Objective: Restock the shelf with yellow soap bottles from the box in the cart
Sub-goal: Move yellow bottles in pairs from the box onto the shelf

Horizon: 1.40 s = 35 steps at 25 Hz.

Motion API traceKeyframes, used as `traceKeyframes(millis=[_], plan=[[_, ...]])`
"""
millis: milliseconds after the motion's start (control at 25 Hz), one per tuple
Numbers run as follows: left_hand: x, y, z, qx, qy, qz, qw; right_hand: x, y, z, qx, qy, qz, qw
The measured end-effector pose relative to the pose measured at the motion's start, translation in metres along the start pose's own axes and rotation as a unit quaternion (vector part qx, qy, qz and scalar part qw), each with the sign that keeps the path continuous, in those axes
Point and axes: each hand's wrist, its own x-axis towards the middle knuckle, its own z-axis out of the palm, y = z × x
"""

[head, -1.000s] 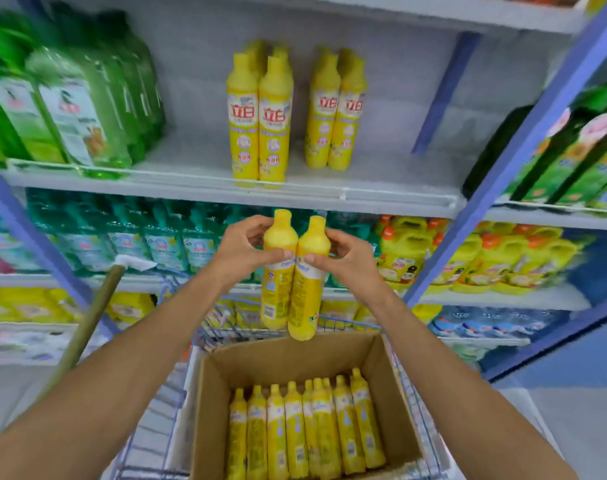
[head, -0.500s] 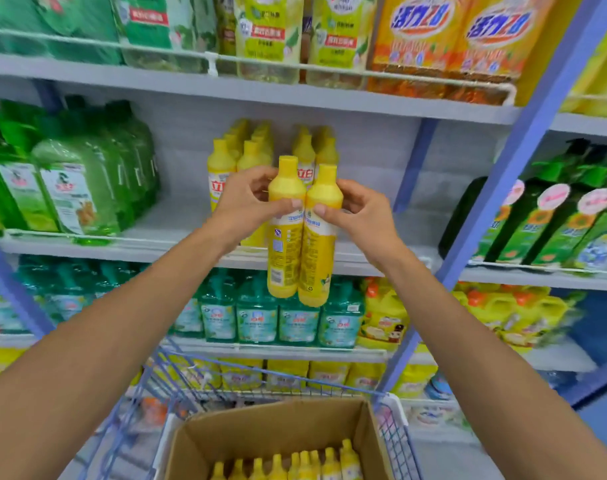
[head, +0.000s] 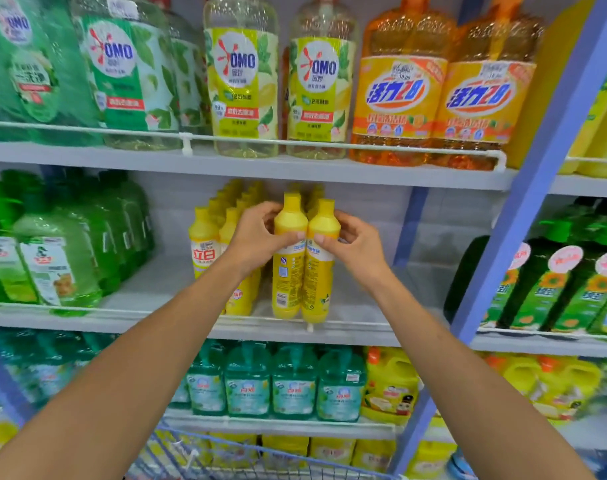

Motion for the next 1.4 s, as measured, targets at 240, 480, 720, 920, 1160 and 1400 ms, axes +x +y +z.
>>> traceKeyframes(millis=[240,480,720,920,1160,1400], plan=[[0.02,-0.039,0.018,-0.009,-0.006,-0.012,1.0,0.016,0.02,0.001,0.008,0.018,0.005,1.0],[0.023,-0.08,0.028,-0.003,0.022,-0.045,0.999,0.022,0.046,0.009,0.009,0.028,0.023,0.999],[-0.004,-0.098,0.034,-0.032,-0.009,-0.057,0.998,0.003,0.077,0.006,0.037,-0.007,0.05,0.998],[-0.053,-0.141,0.038,-0.059,-0.074,-0.154,0.984,-0.021,0.11,0.006,0.049,-0.04,0.082,0.995],[-0.043,-0.136,0.053,0.033,0.006,-0.166,0.986,-0.02,0.122,0.027,-0.01,0.06,0.078,0.995],[-0.038,-0.142,0.055,0.061,0.002,-0.159,0.985,-0.017,0.122,0.024,-0.013,0.029,0.1,0.994]])
